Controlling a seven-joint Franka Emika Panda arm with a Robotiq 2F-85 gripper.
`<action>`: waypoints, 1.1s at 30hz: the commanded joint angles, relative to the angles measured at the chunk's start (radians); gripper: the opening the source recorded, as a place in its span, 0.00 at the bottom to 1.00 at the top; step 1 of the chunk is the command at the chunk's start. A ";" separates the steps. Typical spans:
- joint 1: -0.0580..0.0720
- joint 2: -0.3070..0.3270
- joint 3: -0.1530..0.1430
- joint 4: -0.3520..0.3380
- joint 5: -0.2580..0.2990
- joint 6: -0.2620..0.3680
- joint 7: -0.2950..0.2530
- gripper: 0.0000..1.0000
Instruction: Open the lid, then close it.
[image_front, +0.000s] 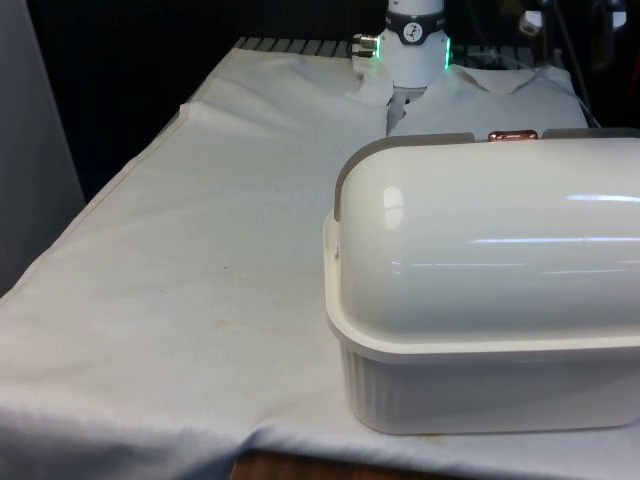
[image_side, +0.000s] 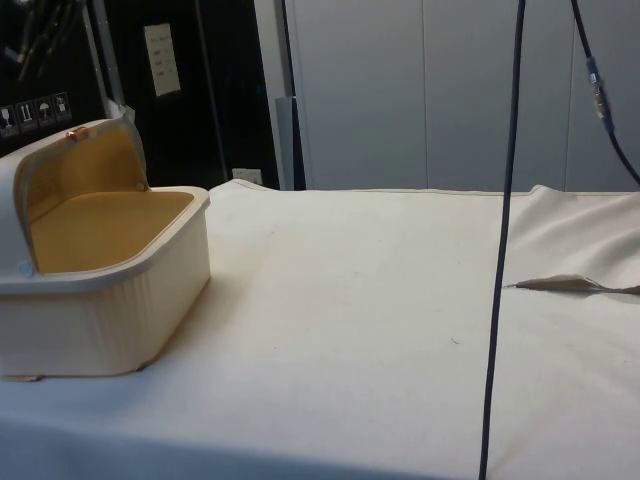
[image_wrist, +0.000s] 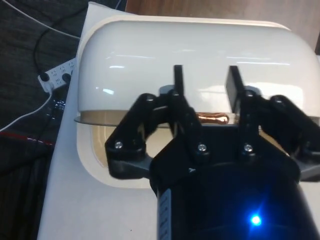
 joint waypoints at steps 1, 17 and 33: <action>0.005 0.002 -0.006 0.002 -0.006 -0.001 0.009 0.42; 0.000 0.008 0.003 0.000 0.004 0.001 0.000 0.00; -0.001 0.036 0.003 -0.002 0.004 -0.016 0.000 0.00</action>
